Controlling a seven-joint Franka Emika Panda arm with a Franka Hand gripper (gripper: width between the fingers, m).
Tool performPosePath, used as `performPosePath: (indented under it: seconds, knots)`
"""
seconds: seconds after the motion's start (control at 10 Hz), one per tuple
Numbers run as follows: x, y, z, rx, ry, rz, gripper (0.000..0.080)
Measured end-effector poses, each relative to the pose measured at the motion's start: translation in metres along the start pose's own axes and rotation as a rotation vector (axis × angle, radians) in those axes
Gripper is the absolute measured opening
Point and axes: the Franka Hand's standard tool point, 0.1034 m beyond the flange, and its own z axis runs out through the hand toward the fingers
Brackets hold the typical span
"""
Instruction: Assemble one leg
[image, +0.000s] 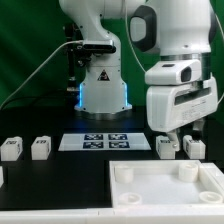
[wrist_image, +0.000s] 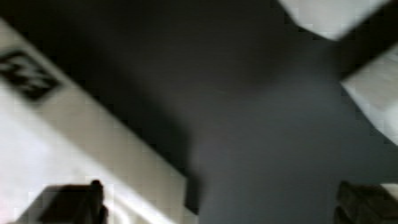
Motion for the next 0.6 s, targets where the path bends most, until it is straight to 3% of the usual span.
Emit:
performPosePath:
  seconds: [0.3,0.6]
  knots:
    - [0.008,-0.036,0.006,0.033,-0.019,0.485,0.0649]
    - [0.006,-0.038,0.009,0.046,-0.067,0.515,0.0649]
